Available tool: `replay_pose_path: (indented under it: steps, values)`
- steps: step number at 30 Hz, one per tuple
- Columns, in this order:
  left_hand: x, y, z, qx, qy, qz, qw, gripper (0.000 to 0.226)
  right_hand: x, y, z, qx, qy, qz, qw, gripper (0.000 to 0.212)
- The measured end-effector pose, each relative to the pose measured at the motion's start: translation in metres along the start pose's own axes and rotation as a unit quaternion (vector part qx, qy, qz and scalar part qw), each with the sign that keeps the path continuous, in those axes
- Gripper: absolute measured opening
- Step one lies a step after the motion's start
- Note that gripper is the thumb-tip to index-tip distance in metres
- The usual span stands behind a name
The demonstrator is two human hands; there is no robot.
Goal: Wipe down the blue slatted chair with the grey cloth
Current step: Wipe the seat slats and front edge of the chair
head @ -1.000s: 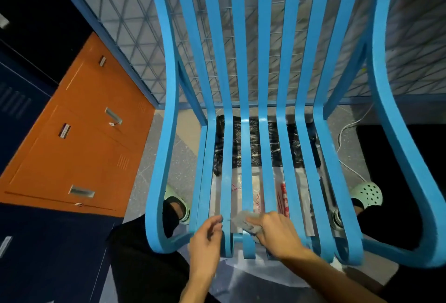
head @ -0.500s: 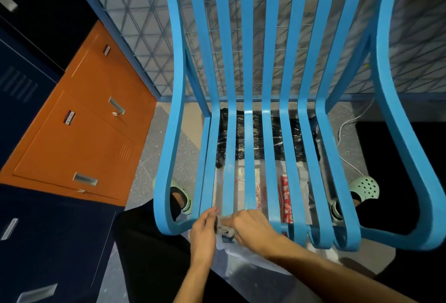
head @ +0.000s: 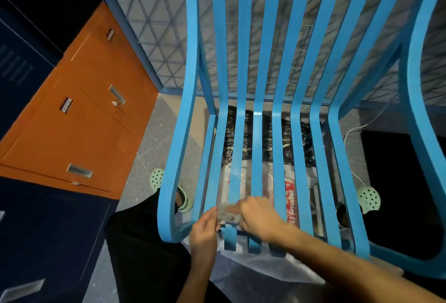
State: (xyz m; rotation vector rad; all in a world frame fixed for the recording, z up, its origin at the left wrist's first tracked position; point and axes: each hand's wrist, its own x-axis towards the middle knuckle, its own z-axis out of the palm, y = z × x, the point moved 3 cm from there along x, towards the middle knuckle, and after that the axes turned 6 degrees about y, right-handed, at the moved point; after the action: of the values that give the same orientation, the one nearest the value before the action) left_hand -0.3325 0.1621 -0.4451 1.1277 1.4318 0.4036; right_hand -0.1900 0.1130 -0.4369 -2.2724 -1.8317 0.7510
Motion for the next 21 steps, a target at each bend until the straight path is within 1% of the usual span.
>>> replay_pose_path:
  steps: [1, 2, 4, 5, 6, 7, 8, 9, 10, 11, 12, 14, 16, 18, 21]
  values:
    - [0.0, 0.0, 0.0, 0.017, 0.004, 0.001, 1.0, 0.02, -0.014, -0.007, 0.005, 0.009, -0.021, -0.021, 1.0, 0.021]
    - [0.0, -0.002, -0.001, 0.032, 0.002, -0.003, 0.999, 0.019, -0.024, -0.011, 0.01, 0.013, -0.006, -0.059, 0.998, 0.02]
    - [-0.002, -0.003, 0.0, 0.043, -0.017, 0.011, 0.999, 0.021, -0.036, -0.014, 0.015, 0.004, 0.019, -0.118, 0.993, 0.027]
    - [-0.003, -0.004, 0.001, 0.05, -0.025, 0.016, 0.998, 0.022, -0.034, -0.011, 0.019, -0.009, 0.011, -0.111, 0.994, 0.027]
    - [-0.004, -0.006, 0.002, 0.049, -0.031, 0.0, 0.998, 0.023, -0.028, -0.008, 0.017, -0.02, -0.007, -0.098, 0.995, 0.023]
    - [-0.002, -0.009, 0.004, 0.031, -0.033, -0.015, 0.999, 0.023, -0.018, -0.004, 0.016, -0.038, -0.025, -0.073, 0.996, 0.02]
    - [0.0, -0.013, 0.004, 0.036, -0.032, -0.013, 0.999, 0.023, -0.007, 0.002, 0.011, -0.046, -0.035, -0.045, 0.997, 0.021]
    - [0.001, -0.014, 0.007, 0.055, -0.034, -0.009, 0.998, 0.025, 0.005, 0.01, 0.007, -0.055, -0.032, -0.023, 0.998, 0.022]
    - [-0.001, -0.009, 0.01, 0.067, -0.04, 0.008, 0.997, 0.032, 0.017, 0.018, -0.001, -0.069, -0.018, -0.011, 0.997, 0.024]
    - [0.0, -0.009, 0.011, 0.062, -0.03, 0.015, 0.997, 0.044, 0.03, 0.027, -0.009, -0.098, 0.0, -0.004, 0.995, 0.029]
    - [0.001, -0.008, 0.013, 0.037, -0.026, 0.001, 0.999, 0.053, 0.044, 0.038, -0.016, -0.119, 0.016, 0.007, 0.993, 0.033]
    - [0.0, -0.007, 0.017, 0.012, -0.034, -0.006, 0.999, 0.059, 0.07, 0.055, -0.032, -0.139, 0.038, 0.035, 0.989, 0.034]
    - [0.001, -0.004, 0.019, -0.005, -0.042, -0.017, 0.999, 0.056, 0.088, 0.067, -0.048, -0.116, 0.057, 0.067, 0.989, 0.042]
    - [0.002, -0.004, 0.02, -0.021, -0.036, -0.03, 0.999, 0.051, 0.09, 0.067, -0.054, -0.071, 0.077, 0.078, 0.991, 0.048]
    - [0.003, 0.002, 0.022, -0.048, -0.033, -0.027, 0.998, 0.051, 0.064, 0.049, -0.035, -0.023, 0.062, 0.052, 0.996, 0.04]
